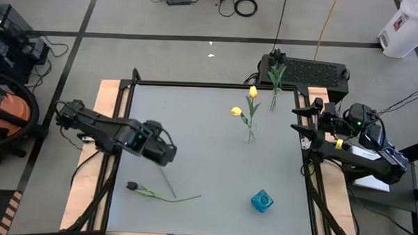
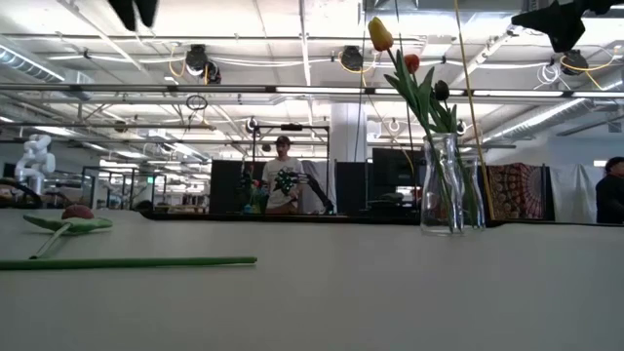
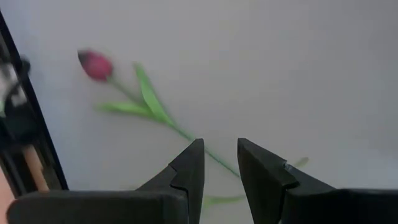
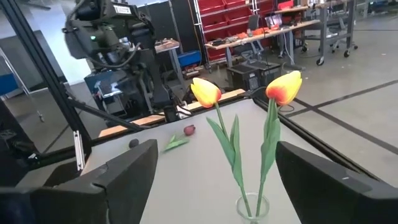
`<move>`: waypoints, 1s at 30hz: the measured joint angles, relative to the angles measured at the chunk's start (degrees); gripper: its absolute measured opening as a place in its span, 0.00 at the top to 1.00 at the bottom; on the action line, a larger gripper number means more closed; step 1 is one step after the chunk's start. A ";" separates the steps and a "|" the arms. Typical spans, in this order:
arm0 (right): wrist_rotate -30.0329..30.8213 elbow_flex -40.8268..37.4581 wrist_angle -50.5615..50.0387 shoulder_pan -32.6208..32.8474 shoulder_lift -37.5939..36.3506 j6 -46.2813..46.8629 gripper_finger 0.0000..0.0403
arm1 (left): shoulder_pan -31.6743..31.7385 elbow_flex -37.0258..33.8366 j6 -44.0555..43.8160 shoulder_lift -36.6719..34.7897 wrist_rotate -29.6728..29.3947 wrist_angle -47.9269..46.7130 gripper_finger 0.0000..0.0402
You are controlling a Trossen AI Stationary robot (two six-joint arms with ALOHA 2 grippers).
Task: Sort flowers into vase by color
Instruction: Put the black tulip into the top transparent vase
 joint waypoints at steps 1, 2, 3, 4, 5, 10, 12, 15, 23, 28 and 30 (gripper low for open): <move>-0.01 0.00 0.00 0.00 0.00 -0.37 0.21 | -1.14 0.00 -2.53 0.00 0.02 -0.02 0.75; 0.00 0.00 0.00 0.00 0.00 -0.84 0.21 | -2.37 0.00 -4.93 0.00 0.02 -0.02 0.75; -0.02 0.00 0.00 0.00 0.00 -1.20 0.21 | -3.60 0.00 -7.02 0.00 0.02 -0.04 0.75; -0.02 0.00 0.00 -0.02 0.00 -1.47 0.21 | -4.83 0.00 -9.05 0.00 0.06 0.05 0.75; -0.01 0.00 0.00 0.00 0.00 -1.91 0.21 | -6.06 0.00 -10.84 0.00 0.18 0.24 0.75; 0.00 0.00 0.00 -0.02 0.00 -2.72 0.21 | -11.47 0.00 -20.09 0.00 0.61 2.13 0.75; -0.02 0.00 0.00 0.00 0.00 -2.72 0.21 | -13.40 0.00 -24.51 0.00 0.61 2.27 0.75; -0.01 0.00 -0.01 0.00 0.00 -2.72 0.21 | -15.92 0.00 -30.70 0.02 0.98 2.47 0.75; 0.00 0.00 -0.01 0.00 0.02 -2.72 0.21 | -18.43 0.00 -32.05 2.22 6.18 6.21 0.75; 0.00 0.00 -0.02 -0.01 0.02 -2.23 0.21 | -18.88 0.00 -32.05 5.64 6.38 8.37 0.75; 0.00 0.00 -0.02 -0.02 0.02 -2.20 0.21 | -18.88 0.00 -32.06 6.86 6.38 9.64 0.75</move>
